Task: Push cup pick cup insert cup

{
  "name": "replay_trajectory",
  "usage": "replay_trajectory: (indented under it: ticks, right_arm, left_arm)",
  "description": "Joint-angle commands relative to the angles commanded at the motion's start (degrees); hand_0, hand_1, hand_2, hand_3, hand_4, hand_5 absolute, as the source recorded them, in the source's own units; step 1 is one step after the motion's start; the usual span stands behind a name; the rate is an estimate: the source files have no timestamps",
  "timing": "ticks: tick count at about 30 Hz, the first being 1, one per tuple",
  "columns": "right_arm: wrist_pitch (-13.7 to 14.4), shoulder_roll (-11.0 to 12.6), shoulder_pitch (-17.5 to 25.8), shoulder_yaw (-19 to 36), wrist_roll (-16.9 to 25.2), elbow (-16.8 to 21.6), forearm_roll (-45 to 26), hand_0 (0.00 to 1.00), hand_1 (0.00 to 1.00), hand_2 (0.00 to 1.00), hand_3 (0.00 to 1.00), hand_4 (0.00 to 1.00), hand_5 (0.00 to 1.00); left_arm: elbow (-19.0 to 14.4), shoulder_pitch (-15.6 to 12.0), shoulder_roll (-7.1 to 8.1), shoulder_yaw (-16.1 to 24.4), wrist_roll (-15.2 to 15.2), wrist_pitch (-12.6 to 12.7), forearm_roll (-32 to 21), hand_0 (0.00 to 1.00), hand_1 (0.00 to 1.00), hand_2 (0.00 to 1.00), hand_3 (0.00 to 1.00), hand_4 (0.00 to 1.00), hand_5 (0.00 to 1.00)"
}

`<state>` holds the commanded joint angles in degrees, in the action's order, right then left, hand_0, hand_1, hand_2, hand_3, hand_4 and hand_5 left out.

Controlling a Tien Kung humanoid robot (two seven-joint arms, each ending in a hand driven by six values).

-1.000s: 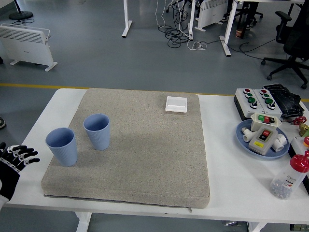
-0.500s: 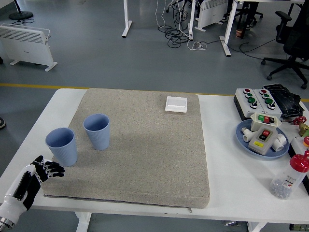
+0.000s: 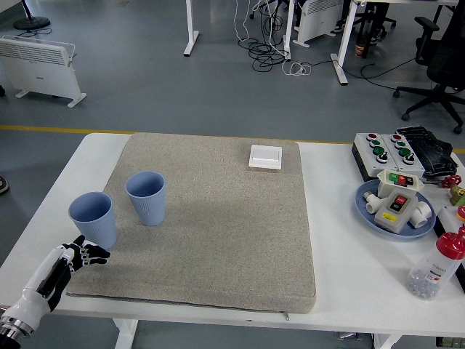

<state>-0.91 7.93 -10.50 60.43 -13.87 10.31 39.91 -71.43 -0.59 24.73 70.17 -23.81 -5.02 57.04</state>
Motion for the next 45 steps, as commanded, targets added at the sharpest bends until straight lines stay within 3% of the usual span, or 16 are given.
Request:
replay_trajectory:
  ticks: [20,28,33,45]
  right_arm:
    - [0.1,-0.1,0.0,-0.1,0.0,0.0,-0.2,0.775,0.715,0.714,0.62,0.282,0.557]
    - [0.1,-0.2,0.0,-0.1,0.0,0.0,-0.3,0.775,0.715,0.714,0.619,0.282,0.557]
    - [0.1,-0.2,0.1,-0.1,0.0,0.0,-0.3,0.775,0.715,0.715,0.62,0.282,0.557]
    - [0.1,-0.3,0.5,-0.1,-0.1,0.0,0.0,0.775,0.715,0.716,0.619,0.283,0.557]
  left_arm:
    - [6.5,6.2,0.77,-2.8,0.6,-0.1,3.3,0.687,0.655,0.588,0.514,0.51,0.998]
    - [7.8,7.6,0.96,-3.2,1.0,-0.2,4.8,0.685,0.656,0.59,0.514,0.514,0.998]
    - [9.6,9.1,1.27,-3.9,0.9,-0.1,8.4,0.689,0.658,0.591,0.513,0.517,0.998]
    - [11.9,11.2,1.62,-4.3,1.3,-0.2,9.0,0.718,0.661,0.593,0.513,0.52,0.998]
